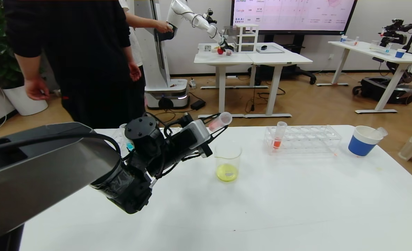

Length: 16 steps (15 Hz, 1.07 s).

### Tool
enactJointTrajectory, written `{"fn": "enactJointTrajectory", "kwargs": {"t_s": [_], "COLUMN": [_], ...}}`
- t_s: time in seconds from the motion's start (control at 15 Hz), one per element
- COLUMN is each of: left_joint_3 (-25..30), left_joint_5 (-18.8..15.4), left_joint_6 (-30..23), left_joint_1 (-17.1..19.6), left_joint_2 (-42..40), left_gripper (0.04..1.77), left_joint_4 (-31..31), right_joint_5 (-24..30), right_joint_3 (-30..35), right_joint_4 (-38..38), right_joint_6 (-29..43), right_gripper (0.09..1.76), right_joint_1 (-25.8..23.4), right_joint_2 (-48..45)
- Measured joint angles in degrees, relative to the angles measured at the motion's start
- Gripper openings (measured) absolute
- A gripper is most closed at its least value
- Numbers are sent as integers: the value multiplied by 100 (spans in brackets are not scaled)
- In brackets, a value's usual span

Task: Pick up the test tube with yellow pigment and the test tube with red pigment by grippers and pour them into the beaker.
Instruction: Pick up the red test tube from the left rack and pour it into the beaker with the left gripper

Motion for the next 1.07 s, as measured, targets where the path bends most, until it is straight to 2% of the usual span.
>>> {"fn": "enactJointTrajectory", "kwargs": {"t_s": [0.13, 0.27, 0.67, 0.87, 1.07], "left_joint_3": [-61, -210, -667, -728, -739], "left_joint_5": [-455, -699, -929, -952, -1139], "left_joint_6": [436, 762, 1501, 1955, 2244], "left_joint_1": [66, 146, 286, 358, 505], "left_joint_2": [33, 129, 452, 605, 714], "left_gripper": [50, 50, 50, 50, 50], "left_joint_4": [4, 9, 23, 22, 15], "right_joint_5": [-2, 0, -2, 0, 0], "right_joint_3": [0, 0, 0, 0, 0], "right_joint_4": [-2, -2, 0, 0, -2], "right_joint_6": [2, 2, 0, 0, 0], "right_gripper": [174, 174, 174, 174, 174], "right_joint_1": [0, 0, 0, 0, 0], "right_joint_2": [0, 0, 0, 0, 0]}}
